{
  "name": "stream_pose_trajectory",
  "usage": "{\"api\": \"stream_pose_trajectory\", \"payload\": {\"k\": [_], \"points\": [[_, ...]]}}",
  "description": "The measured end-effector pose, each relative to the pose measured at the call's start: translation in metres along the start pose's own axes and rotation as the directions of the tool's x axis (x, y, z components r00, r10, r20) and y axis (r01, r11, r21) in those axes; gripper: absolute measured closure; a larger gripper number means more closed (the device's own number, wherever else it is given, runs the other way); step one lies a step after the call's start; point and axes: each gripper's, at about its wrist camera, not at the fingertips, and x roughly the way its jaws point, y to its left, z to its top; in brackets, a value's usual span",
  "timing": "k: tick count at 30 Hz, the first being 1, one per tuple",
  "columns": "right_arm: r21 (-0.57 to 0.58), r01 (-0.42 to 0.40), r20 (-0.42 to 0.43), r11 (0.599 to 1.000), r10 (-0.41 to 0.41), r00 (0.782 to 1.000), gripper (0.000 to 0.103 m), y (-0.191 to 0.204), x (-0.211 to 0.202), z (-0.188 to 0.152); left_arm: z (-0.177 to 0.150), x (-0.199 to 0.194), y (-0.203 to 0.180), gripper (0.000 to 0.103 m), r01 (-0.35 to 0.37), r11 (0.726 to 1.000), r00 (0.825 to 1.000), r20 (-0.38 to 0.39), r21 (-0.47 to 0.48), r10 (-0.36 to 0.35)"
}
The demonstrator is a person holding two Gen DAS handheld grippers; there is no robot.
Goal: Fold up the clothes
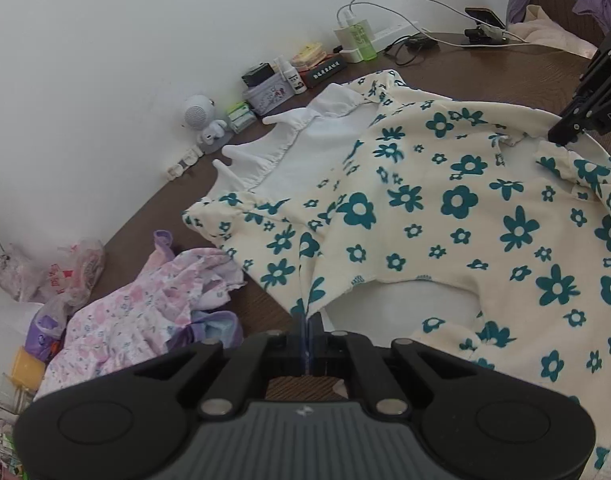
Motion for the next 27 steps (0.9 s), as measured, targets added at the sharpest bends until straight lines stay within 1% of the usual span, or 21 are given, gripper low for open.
{"api": "stream_pose_trajectory", "payload": {"k": [2, 4, 5, 6, 7, 8, 9, 10, 11, 12, 14, 15, 16, 17, 18, 19, 21, 22, 23, 24, 27], "points": [[-0.013, 0.000, -0.003, 1.000, 0.000, 1.000, 0.097, -0.001, -0.001, -0.001, -0.001, -0.003, -0.001, 0.103, -0.025, 1.000, 1.000, 0.004, 0.014, 0.025], [-0.014, -0.005, -0.004, 1.000, 0.005, 1.000, 0.098, -0.005, -0.004, -0.002, -0.002, -0.001, -0.002, 0.102, -0.015, 1.000, 1.000, -0.008, 0.004, 0.016], [-0.007, -0.011, -0.004, 1.000, 0.011, 1.000, 0.098, -0.007, -0.006, -0.002, -0.002, 0.000, -0.003, 0.097, -0.010, 1.000, 1.000, -0.015, -0.001, 0.010], [0.002, -0.017, -0.004, 1.000, 0.017, 1.000, 0.098, -0.010, -0.007, -0.003, -0.002, 0.003, -0.004, 0.094, 0.004, 1.000, 1.000, -0.022, -0.012, -0.005], [0.014, -0.026, -0.006, 1.000, 0.026, 1.000, 0.098, -0.013, -0.008, -0.002, -0.002, 0.006, -0.005, 0.088, 0.018, 1.000, 0.999, -0.029, -0.024, -0.019], [0.029, -0.041, -0.008, 0.999, 0.041, 0.999, 0.097, -0.016, -0.008, -0.002, -0.002, 0.009, -0.005, 0.079, 0.026, 0.999, 0.999, -0.036, -0.040, -0.027], [0.049, -0.057, -0.006, 0.997, 0.057, 0.998, 0.097, -0.019, -0.009, -0.001, -0.001, 0.012, -0.006, 0.075, 0.027, 0.998, 0.999, -0.038, -0.050, -0.029], [0.070, -0.071, 0.000, 0.995, 0.071, 0.997, 0.096, -0.022, -0.011, -0.001, 0.000, 0.014, -0.006, 0.072, 0.025, 0.998, 0.999, -0.037, -0.061, -0.027], [0.086, -0.080, 0.007, 0.993, 0.080, 0.997, 0.095, -0.024, -0.012, 0.000, 0.000, 0.016, -0.006, 0.071, 0.025, 0.997, 0.999, -0.037, -0.073, -0.028], [0.099, -0.086, 0.014, 0.991, 0.085, 0.996, 0.094, -0.026, -0.014, 0.001, 0.002, 0.018, -0.005, 0.070, 0.036, 0.995, 0.999, -0.037, -0.094, -0.040], [0.111, -0.082, 0.035, 0.990, 0.078, 0.996, 0.089, -0.027, -0.017, 0.003, 0.004, 0.023, -0.001, 0.062, 0.065, 0.988, 0.997, -0.040, -0.141, -0.071], [0.115, -0.079, 0.043, 0.990, 0.075, 0.996, 0.088, -0.028, -0.017, 0.004, 0.006, 0.027, 0.000, 0.062, 0.088, 0.982, 0.994, -0.044, -0.169, -0.097], [0.118, -0.078, 0.048, 0.990, 0.073, 0.996, 0.085, -0.028, -0.016, 0.006, 0.006, 0.031, 0.001, 0.062, 0.096, 0.978, 0.993, -0.047, -0.186, -0.106], [0.121, -0.081, 0.051, 0.989, 0.075, 0.996, 0.083, -0.028, -0.015, 0.008, 0.007, 0.034, 0.002, 0.069, 0.102, 0.974, 0.992, -0.050, -0.202, -0.115], [0.121, -0.087, 0.053, 0.989, 0.081, 0.995, 0.082, -0.027, -0.011, 0.010, 0.008, 0.036, 0.002, 0.079, 0.104, 0.974, 0.992, -0.048, -0.203, -0.116], [0.117, -0.088, 0.053, 0.989, 0.082, 0.995, 0.080, -0.025, -0.008, 0.011, 0.010, 0.038, 0.002, 0.100, 0.106, 0.974, 0.992, -0.046, -0.202, -0.117], [0.087, -0.075, 0.041, 0.993, 0.071, 0.997, 0.079, -0.019, 0.002, 0.016, 0.011, 0.036, -0.002, 0.100, 0.085, 0.983, 0.995, -0.035, -0.160, -0.092], [0.069, -0.066, 0.036, 0.995, 0.064, 0.997, 0.081, -0.016, 0.006, 0.017, 0.011, 0.034, -0.005, 0.100, 0.069, 0.989, 0.997, -0.029, -0.129, -0.073], [0.051, -0.056, 0.032, 0.997, 0.055, 0.998, 0.095, -0.013, 0.009, 0.018, 0.011, 0.033, -0.007, 0.100, 0.050, 0.994, 0.998, -0.023, -0.099, -0.052], [0.051, -0.053, 0.027, 0.997, 0.052, 0.998, 0.102, -0.014, 0.010, 0.019, 0.009, 0.032, -0.008, 0.100, 0.017, 0.997, 1.000, -0.024, -0.070, -0.019], [0.104, -0.061, 0.015, 0.993, 0.060, 0.998, 0.102, -0.028, 0.010, 0.020, 0.002, 0.031, -0.010, 0.100, -0.071, 0.997, 0.997, -0.029, 0.013, 0.072]]}}
